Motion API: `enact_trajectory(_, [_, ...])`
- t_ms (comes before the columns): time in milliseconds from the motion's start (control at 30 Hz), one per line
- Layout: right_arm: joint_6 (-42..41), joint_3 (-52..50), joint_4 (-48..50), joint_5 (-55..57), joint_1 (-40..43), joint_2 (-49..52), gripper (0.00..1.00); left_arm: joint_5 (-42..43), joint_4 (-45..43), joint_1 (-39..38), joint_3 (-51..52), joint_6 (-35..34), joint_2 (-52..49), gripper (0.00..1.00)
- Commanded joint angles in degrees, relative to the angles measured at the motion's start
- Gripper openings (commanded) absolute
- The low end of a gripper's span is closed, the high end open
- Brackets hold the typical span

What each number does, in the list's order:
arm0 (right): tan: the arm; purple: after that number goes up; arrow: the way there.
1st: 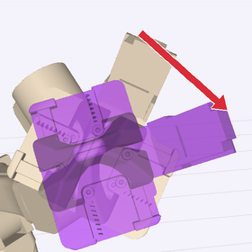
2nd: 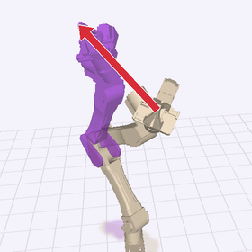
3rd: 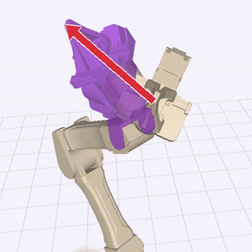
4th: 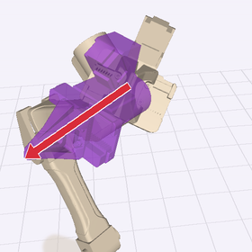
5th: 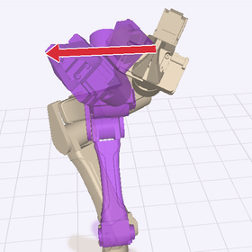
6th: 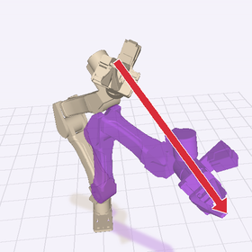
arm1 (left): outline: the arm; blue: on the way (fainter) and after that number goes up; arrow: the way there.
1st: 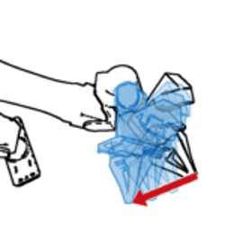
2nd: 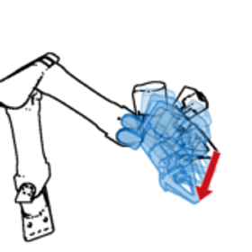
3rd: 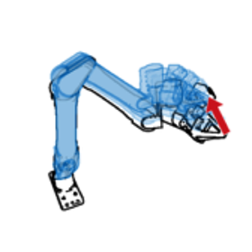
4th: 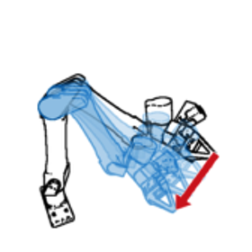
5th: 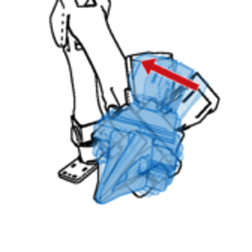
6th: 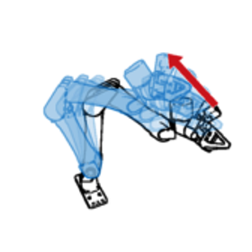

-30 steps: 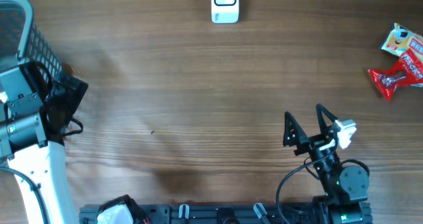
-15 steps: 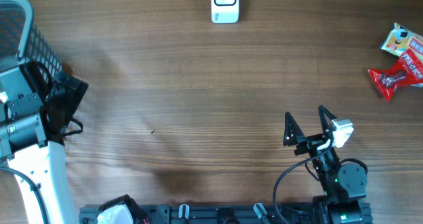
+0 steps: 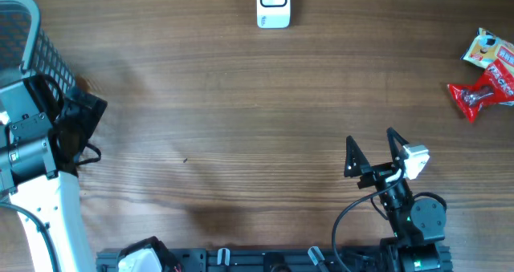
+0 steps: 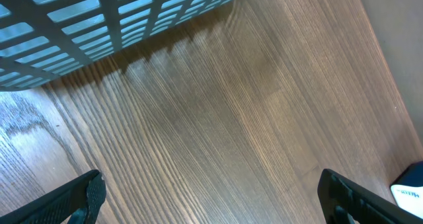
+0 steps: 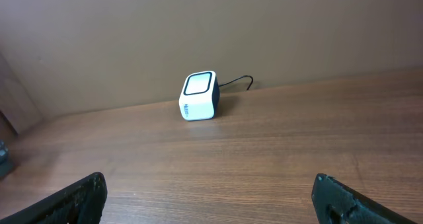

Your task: Scan the item barcode

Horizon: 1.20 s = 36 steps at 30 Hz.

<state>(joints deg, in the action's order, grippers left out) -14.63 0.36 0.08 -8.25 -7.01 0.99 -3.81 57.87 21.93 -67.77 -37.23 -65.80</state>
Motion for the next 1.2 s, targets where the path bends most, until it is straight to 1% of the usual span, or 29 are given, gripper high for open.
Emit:
enact_trajectory(0, [1.07,-0.07,0.35,0.98,0.33,-0.79,1.0,-0.76,-0.11,0.37,-0.11,-0.72,-0.22,1.0])
enact_trajectory(433, [1.07,-0.07,0.35,0.98,0.33,-0.79,1.0,-0.76,-0.13,0.37,-0.02,-0.72,-0.39,1.0])
enact_trajectory(600, [1.07,-0.07,0.35,0.98,0.33,-0.79,1.0,-1.22,0.24,0.0,0.17,-0.57,2.69,1.0])
enact_trajectory(667, [1.05,-0.07,0.35,0.98,0.33,-0.79,1.0,-1.84,-0.17,-2.01,1.51,-0.48,4.96,1.0])
enact_trajectory(733, [1.07,-0.07,0.35,0.98,0.33,-0.79,1.0,-1.84,-4.59,-6.71,5.97,6.21,8.46,1.0])
enact_trajectory(800, [1.07,-0.07,0.35,0.98,0.33,-0.79,1.0,-1.6,-11.13,-12.37,11.82,14.53,12.15,1.0])
enact_trajectory(933, [1.07,-0.07,0.35,0.98,0.33,-0.79,1.0,-0.72,-23.54,-20.96,24.7,23.8,22.51,1.0])
enact_trajectory(1033, [1.05,-0.07,0.35,0.98,0.33,-0.79,1.0,3.41,-32.33,-23.71,33.22,29.22,30.53,1.0])
enact_trajectory(1100, [1.05,-0.07,0.33,0.98,0.33,-0.79,1.0,6.6,-34.93,-23.56,36.85,32.26,34.36,1.0])
enact_trajectory(1133, [1.07,-0.07,0.35,0.98,0.33,-0.79,1.0,9.22,-36.72,-23.54,40.41,34.8,38.64,1.0])
enact_trajectory(1167, [1.07,-0.07,0.35,0.98,0.33,-0.79,1.0,10.14,-37.16,-23.54,42.18,35.67,40.98,1.0])
